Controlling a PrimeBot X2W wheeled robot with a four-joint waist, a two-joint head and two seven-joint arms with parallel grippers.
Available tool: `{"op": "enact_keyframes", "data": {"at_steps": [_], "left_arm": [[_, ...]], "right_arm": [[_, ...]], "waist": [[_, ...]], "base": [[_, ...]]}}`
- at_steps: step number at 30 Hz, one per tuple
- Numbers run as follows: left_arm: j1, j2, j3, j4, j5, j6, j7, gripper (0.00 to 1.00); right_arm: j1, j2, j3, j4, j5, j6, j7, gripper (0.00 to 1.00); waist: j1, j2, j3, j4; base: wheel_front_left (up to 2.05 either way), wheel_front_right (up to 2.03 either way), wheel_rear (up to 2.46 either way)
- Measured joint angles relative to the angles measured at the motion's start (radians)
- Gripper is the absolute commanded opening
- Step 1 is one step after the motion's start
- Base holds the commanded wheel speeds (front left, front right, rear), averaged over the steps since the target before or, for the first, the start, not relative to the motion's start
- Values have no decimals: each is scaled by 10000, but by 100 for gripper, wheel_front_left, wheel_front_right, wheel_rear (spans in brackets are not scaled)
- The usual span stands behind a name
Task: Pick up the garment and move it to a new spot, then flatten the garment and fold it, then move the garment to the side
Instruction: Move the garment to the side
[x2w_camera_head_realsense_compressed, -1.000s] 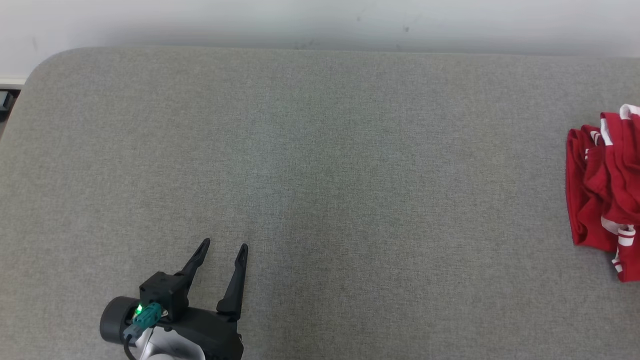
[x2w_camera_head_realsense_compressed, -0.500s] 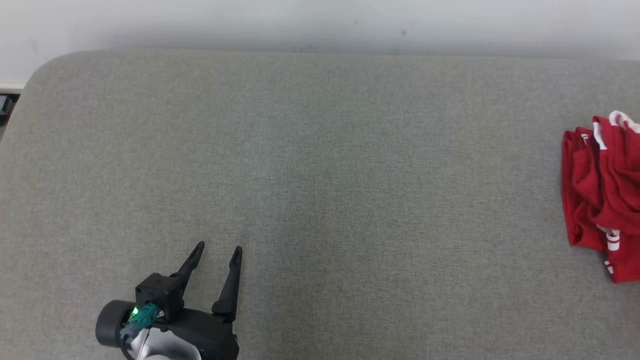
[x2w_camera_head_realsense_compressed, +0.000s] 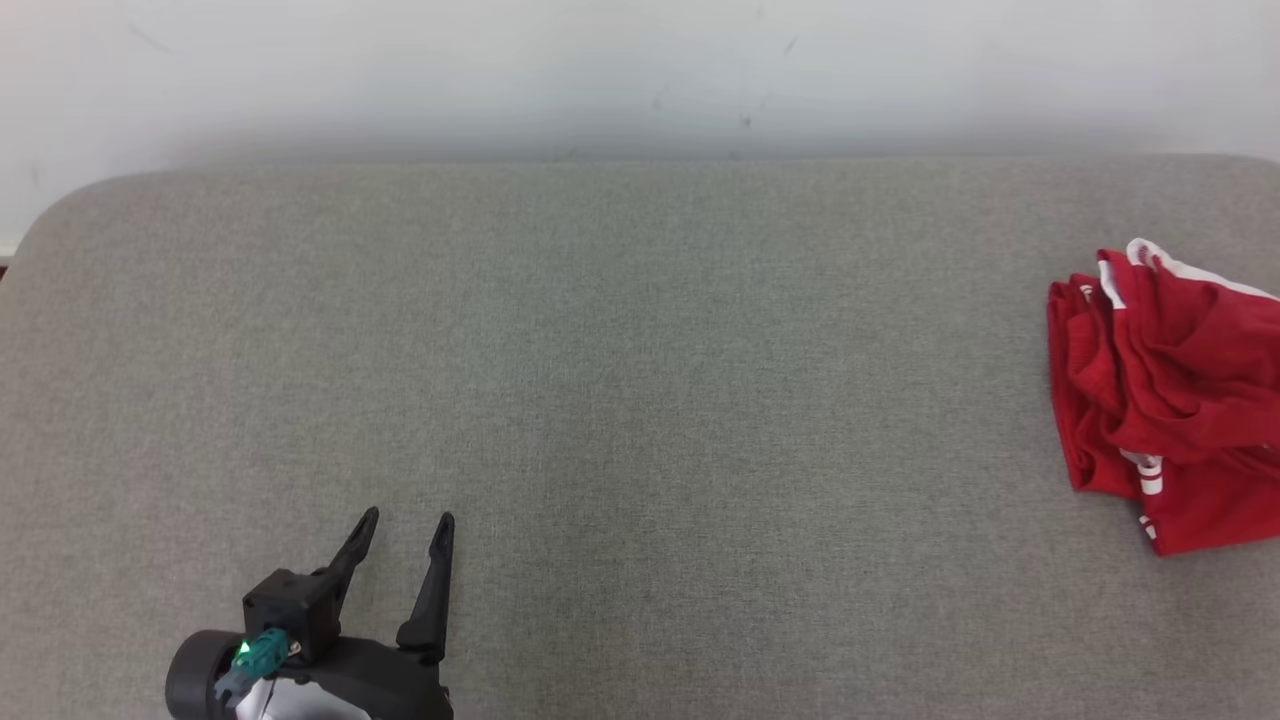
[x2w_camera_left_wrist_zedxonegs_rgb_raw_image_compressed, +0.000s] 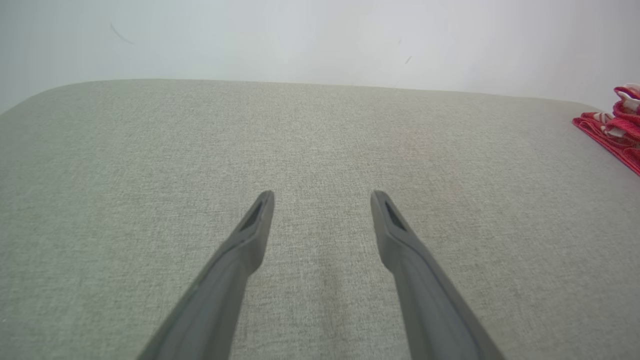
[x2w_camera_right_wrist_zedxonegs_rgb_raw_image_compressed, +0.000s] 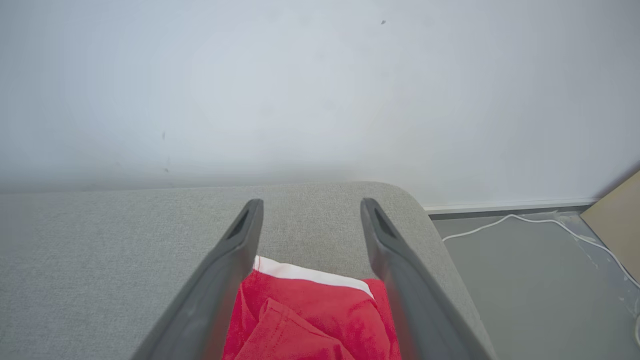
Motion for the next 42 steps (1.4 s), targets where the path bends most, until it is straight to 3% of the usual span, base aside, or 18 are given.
{"op": "enact_keyframes", "data": {"at_steps": [8, 15, 28, 42], "left_arm": [[232, 36, 61, 54, -6, 82, -98, 100], [863, 203, 228, 88, -84, 176, -180, 100], [1489, 316, 345, -40, -109, 272, -230, 100], [1997, 479, 660, -441, -295, 447, -278, 100]], "right_arm": [[1120, 522, -782, -892, 988, 4, -1724, 100], [2750, 1139, -1018, -2435, 1616, 8, -3049, 100], [5558, 1488, -1310, -5346, 1837, -8, -3292, 100], [8056, 1964, -2594, -8142, 909, -1348, -3327, 100]], "waist": [[-2, 0, -480, -188], [-2, 0, -943, -255], [-2, 0, -1654, -558], [-1, 0, -2077, -926]], "base": [[0, 0, 0], [0, 0, 0], [0, 0, 0], [0, 0, 0]]}}
